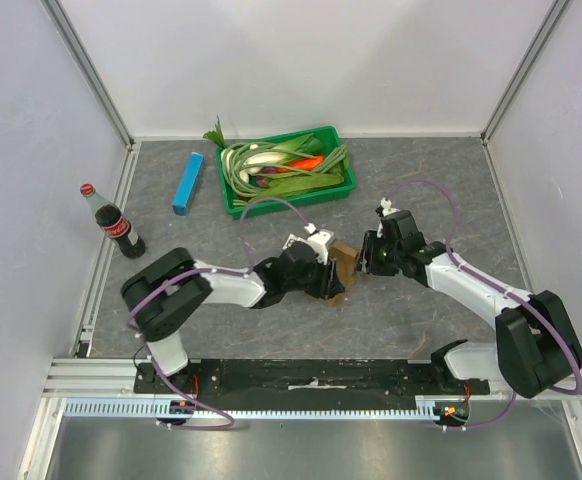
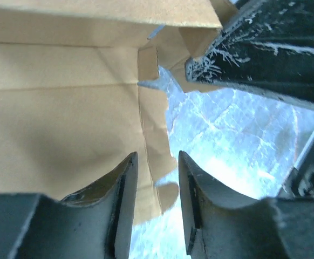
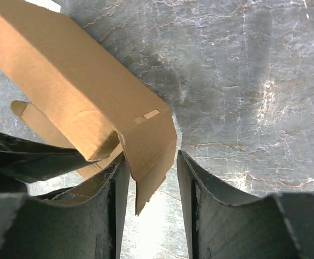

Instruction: Fold the paper box

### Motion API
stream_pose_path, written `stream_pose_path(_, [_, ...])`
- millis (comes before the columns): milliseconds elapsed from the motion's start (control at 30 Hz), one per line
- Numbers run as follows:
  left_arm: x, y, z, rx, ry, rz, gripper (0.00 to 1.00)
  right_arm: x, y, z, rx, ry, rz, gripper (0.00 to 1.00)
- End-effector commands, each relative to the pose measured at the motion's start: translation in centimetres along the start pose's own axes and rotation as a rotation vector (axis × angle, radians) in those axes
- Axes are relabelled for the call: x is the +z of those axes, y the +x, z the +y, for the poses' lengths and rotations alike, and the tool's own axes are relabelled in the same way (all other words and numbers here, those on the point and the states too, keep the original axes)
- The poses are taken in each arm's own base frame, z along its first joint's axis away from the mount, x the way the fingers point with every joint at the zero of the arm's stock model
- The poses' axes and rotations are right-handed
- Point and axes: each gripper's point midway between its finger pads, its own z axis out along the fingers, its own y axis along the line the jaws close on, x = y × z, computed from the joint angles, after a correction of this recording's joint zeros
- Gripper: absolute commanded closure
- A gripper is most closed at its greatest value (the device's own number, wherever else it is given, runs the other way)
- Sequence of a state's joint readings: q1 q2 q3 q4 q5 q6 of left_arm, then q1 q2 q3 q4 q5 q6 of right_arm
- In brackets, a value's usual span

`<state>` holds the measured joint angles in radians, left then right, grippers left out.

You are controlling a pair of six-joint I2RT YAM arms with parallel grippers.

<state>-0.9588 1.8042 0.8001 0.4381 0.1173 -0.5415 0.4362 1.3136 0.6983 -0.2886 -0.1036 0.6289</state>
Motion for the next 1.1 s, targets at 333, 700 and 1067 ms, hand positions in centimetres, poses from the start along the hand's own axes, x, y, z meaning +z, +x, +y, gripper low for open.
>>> stream_pose_path(333, [-9.5, -8.7, 6.4, -0.07, -0.132, -0.278, 0.51, -2.7, -1.6, 3.0, -0.155, -0.154, -0.047, 0.48])
stream_pose_path(700, [-3.8, -3.3, 1.4, -0.091, 0.072, -0.109, 0.86, -2.2, -0.5, 1.8, -0.153, -0.104, -0.025, 0.6])
stream_pose_path(1067, [1.0, 1.6, 1.5, -0.067, -0.002, 0.022, 0.91, -1.8, -0.3, 2.1, -0.074, -0.084, -0.023, 0.8])
